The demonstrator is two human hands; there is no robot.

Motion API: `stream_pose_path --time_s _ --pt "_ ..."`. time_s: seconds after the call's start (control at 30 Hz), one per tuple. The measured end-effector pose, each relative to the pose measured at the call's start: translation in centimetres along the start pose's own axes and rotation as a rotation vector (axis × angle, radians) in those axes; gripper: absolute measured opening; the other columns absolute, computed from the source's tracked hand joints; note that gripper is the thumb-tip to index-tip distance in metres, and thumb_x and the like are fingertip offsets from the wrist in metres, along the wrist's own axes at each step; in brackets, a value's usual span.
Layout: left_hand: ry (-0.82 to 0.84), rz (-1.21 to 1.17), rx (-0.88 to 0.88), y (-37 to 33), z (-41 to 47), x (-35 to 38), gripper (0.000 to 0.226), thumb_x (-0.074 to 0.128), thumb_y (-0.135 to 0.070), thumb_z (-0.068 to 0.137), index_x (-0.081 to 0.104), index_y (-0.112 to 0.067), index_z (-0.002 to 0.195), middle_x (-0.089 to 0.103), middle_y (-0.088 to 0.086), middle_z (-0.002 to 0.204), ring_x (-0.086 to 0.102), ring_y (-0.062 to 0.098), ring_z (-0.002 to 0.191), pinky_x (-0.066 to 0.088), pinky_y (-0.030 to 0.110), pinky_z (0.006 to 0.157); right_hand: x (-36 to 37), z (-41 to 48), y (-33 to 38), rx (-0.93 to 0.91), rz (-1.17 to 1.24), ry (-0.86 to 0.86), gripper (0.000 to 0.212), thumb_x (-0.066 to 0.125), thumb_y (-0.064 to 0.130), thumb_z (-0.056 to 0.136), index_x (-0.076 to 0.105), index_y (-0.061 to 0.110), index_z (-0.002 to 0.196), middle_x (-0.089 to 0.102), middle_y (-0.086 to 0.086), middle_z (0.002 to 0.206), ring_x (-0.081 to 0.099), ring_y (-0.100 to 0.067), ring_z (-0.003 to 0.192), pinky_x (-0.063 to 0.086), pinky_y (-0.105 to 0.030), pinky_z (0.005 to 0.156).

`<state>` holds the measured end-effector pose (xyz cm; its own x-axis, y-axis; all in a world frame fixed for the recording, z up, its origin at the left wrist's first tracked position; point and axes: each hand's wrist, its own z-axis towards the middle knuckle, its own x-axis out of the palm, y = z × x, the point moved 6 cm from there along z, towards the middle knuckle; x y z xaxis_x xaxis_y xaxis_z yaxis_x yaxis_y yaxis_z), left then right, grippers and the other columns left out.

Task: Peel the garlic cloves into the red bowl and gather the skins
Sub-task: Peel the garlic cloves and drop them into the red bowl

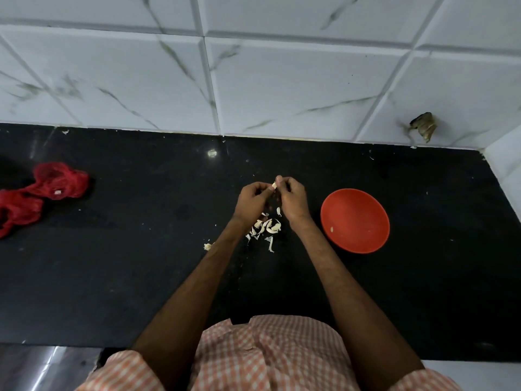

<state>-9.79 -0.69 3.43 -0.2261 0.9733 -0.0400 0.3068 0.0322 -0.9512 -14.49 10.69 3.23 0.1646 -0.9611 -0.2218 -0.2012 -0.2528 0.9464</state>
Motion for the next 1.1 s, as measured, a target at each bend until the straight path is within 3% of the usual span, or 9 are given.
stream_pose_path --time_s 0.2,0.33,0.53,0.73,0.97,1.1 --pt "-0.001 -0.125 -0.094 0.0 -0.4 -0.1 0.017 0.052 -0.018 0.101 0.062 -0.005 0.098 0.063 0.003 0.079 0.054 0.011 0.054 0.037 0.022 0.041 -0.3 -0.5 0.8 -0.122 -0.025 -0.048 0.015 0.057 0.023 0.101 0.066 0.014 0.093 0.067 0.001 0.084 0.061 -0.007 0.076 0.049 -0.019 0.069" --pt "-0.036 -0.146 -0.088 0.0 -0.3 -0.6 0.021 0.053 -0.021 0.101 0.064 -0.004 0.102 0.065 0.008 0.084 0.054 0.011 0.053 0.037 0.021 0.04 -0.3 -0.6 1.2 -0.188 -0.001 -0.023 0.003 0.068 0.017 0.094 0.069 0.019 0.092 0.071 0.004 0.088 0.068 -0.009 0.086 0.055 -0.021 0.078" --pt "-0.024 -0.141 -0.082 -0.2 -0.4 -0.6 0.013 0.053 -0.017 0.101 0.062 -0.009 0.096 0.062 0.003 0.081 0.054 0.009 0.053 0.038 0.021 0.038 -0.5 -0.2 0.3 -0.111 0.052 -0.05 0.02 0.069 0.009 0.091 0.071 0.027 0.082 0.073 0.001 0.084 0.068 -0.013 0.081 0.053 -0.029 0.067" --pt "-0.047 -0.038 -0.03 0.0 -0.1 -0.9 0.013 0.051 -0.017 0.102 0.061 -0.009 0.096 0.063 0.006 0.085 0.054 0.012 0.055 0.038 0.022 0.037 -0.4 0.0 0.2 -0.083 -0.027 -0.022 0.02 0.066 0.011 0.093 0.069 0.028 0.083 0.071 0.004 0.085 0.067 -0.015 0.086 0.055 -0.035 0.078" --pt "-0.17 0.212 0.179 -0.9 0.4 -1.9 0.01 0.065 -0.013 0.095 0.068 -0.008 0.103 0.072 0.007 0.091 0.068 0.015 0.08 0.056 0.023 0.068 0.1 0.0 0.2 -0.103 -0.082 0.027 0.016 0.065 0.013 0.095 0.067 0.026 0.087 0.071 0.002 0.089 0.066 -0.012 0.079 0.056 -0.036 0.068" --pt "-0.167 0.23 0.224 -0.8 0.2 -1.9 0.009 0.069 -0.012 0.092 0.07 -0.009 0.101 0.071 -0.001 0.088 0.067 0.008 0.079 0.055 0.018 0.073 -0.2 -0.1 0.1 -0.094 -0.058 0.004 0.012 0.065 0.01 0.095 0.068 0.02 0.088 0.072 -0.003 0.089 0.067 -0.014 0.074 0.057 -0.03 0.058"
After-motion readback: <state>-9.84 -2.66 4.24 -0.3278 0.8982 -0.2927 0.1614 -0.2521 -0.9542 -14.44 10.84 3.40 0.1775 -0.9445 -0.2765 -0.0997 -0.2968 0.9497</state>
